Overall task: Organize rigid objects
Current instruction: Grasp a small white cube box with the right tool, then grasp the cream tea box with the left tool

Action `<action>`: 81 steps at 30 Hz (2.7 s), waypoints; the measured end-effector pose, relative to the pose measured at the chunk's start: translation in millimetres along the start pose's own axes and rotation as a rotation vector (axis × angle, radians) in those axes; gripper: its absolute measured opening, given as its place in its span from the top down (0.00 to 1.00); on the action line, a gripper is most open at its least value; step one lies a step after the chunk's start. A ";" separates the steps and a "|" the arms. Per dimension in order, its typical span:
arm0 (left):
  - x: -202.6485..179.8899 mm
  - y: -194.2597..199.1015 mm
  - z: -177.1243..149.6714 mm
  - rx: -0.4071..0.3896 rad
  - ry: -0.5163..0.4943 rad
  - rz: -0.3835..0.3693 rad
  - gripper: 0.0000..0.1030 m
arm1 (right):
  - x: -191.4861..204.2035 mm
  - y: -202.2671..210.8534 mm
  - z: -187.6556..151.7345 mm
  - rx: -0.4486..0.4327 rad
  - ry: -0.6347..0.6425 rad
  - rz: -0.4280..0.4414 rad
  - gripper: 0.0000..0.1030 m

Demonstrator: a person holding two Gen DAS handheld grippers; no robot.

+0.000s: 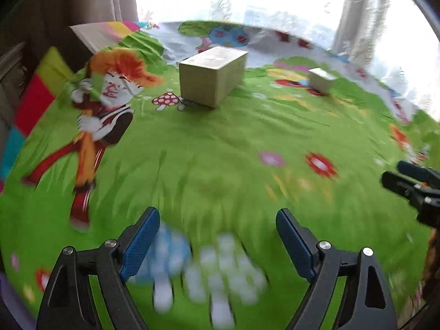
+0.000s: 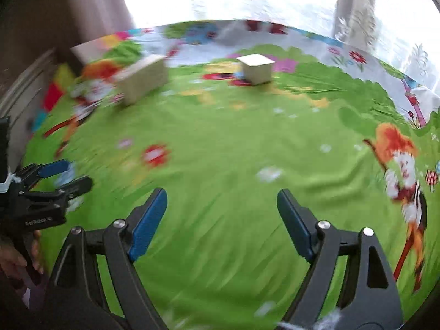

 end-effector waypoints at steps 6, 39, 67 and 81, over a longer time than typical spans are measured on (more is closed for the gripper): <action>14.6 -16.9 22.8 -0.028 -0.022 0.000 0.00 | -27.0 -38.7 46.8 0.049 0.011 -0.083 0.18; 31.1 -23.2 28.9 -0.029 0.070 0.030 0.00 | -30.4 -96.1 149.7 -0.008 0.165 -0.034 0.57; -7.2 -73.4 155.8 0.028 -0.129 -0.047 0.48 | -67.9 -48.0 58.7 -0.029 0.069 -0.071 0.56; -100.9 -27.6 61.6 -0.030 -0.140 -0.061 0.16 | -68.2 -48.2 58.6 -0.028 0.063 -0.065 0.56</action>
Point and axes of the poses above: each gripper's, at about its wrist camera, not at the fingertips, and y roughly against the way its jaws point, x to its left, z to its top, the point moved 3 cm from there along -y, roughly the way its jaws point, and after that the axes turned 9 degrees about x, right-handed, at the moved point
